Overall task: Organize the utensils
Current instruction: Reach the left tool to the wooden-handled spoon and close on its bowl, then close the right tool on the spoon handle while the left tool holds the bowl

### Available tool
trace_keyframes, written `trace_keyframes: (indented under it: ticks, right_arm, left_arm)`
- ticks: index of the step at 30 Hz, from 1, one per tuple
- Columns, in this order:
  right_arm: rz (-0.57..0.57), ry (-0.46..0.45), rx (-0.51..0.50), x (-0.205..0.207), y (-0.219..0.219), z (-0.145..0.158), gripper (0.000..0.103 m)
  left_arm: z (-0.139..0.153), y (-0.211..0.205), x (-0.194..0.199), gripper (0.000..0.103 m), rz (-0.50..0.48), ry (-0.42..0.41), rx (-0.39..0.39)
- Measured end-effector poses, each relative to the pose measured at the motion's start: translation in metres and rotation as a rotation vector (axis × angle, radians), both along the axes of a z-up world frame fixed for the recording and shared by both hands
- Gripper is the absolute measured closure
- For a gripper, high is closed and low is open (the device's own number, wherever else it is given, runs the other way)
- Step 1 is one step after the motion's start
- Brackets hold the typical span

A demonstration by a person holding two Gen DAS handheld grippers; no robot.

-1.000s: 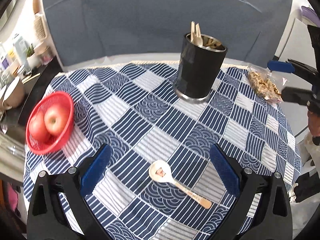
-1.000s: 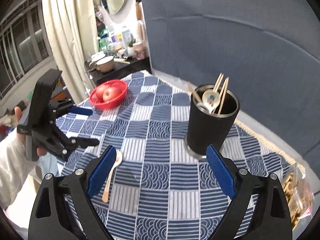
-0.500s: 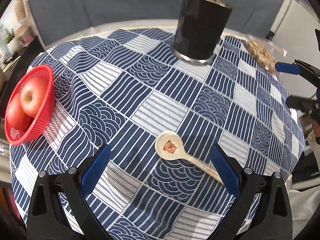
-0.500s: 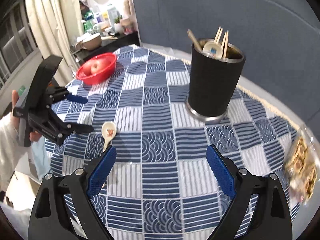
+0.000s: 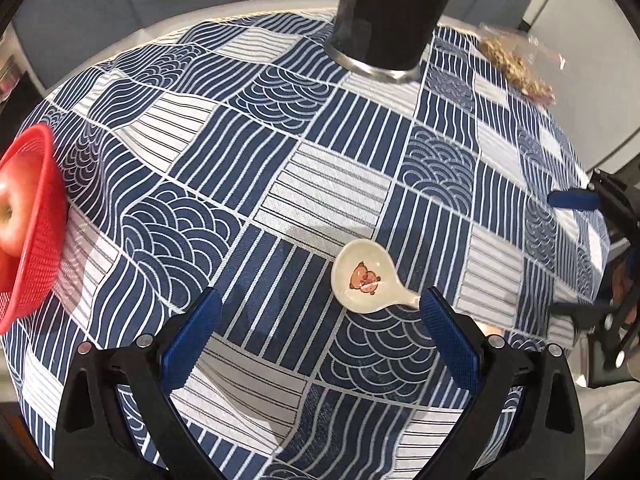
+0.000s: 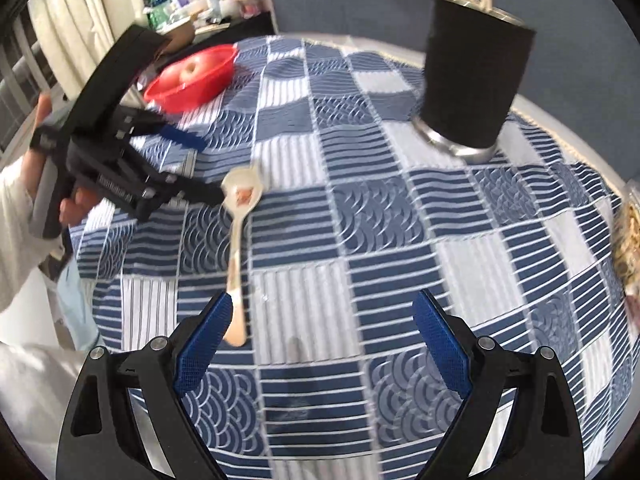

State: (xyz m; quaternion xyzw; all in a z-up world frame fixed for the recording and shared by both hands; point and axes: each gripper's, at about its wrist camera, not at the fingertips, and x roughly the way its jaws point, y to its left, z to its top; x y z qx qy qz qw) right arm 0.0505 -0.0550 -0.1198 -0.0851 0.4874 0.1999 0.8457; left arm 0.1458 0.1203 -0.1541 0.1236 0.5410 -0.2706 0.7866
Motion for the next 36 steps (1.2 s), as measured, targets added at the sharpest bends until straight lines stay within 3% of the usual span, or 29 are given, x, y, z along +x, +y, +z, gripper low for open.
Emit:
trace_keyframes:
  ticks: [5, 7, 14, 16, 18, 20, 21, 24, 25, 36]
  right_arm:
    - [-0.013, 0.036, -0.004, -0.008, 0.018, -0.020, 0.016]
    - [-0.010, 0.048, -0.015, -0.009, 0.025, -0.024, 0.016]
    - [-0.018, 0.044, -0.046, -0.003, 0.040, -0.026, 0.017]
    - [-0.012, 0.040, -0.051, 0.001, 0.045, -0.025, 0.017]
    - [-0.004, 0.029, -0.060, 0.005, 0.050, -0.025, 0.020]
    - [0.008, 0.033, -0.065, 0.009, 0.055, -0.028, 0.028]
    - [0.014, 0.037, -0.069, 0.010, 0.057, -0.030, 0.031]
    - [0.070, 0.035, -0.109, 0.009, 0.068, -0.033, 0.074]
    - [0.096, 0.051, -0.088, 0.010, 0.070, -0.032, 0.094]
    - [0.113, -0.016, -0.091, 0.003, 0.068, -0.004, 0.093]
  left_arm:
    - [-0.006, 0.003, 0.009, 0.018, 0.002, 0.034, 0.008]
    - [-0.007, 0.005, 0.013, 0.019, 0.009, 0.061, -0.011]
    - [-0.006, -0.008, 0.009, 0.032, -0.062, 0.025, 0.006]
    - [-0.005, -0.011, 0.008, 0.048, -0.076, 0.007, 0.020]
    - [-0.004, -0.014, 0.007, 0.075, -0.098, 0.005, 0.025]
    - [-0.003, -0.015, 0.005, 0.089, -0.122, 0.019, 0.014]
    - [-0.003, -0.016, 0.004, 0.089, -0.126, 0.023, 0.015]
    - [-0.002, -0.019, 0.000, 0.091, -0.142, 0.036, 0.020]
    - [-0.001, -0.019, -0.001, 0.092, -0.147, 0.037, 0.016]
    - [0.030, -0.017, -0.006, 0.093, -0.169, -0.001, 0.003]
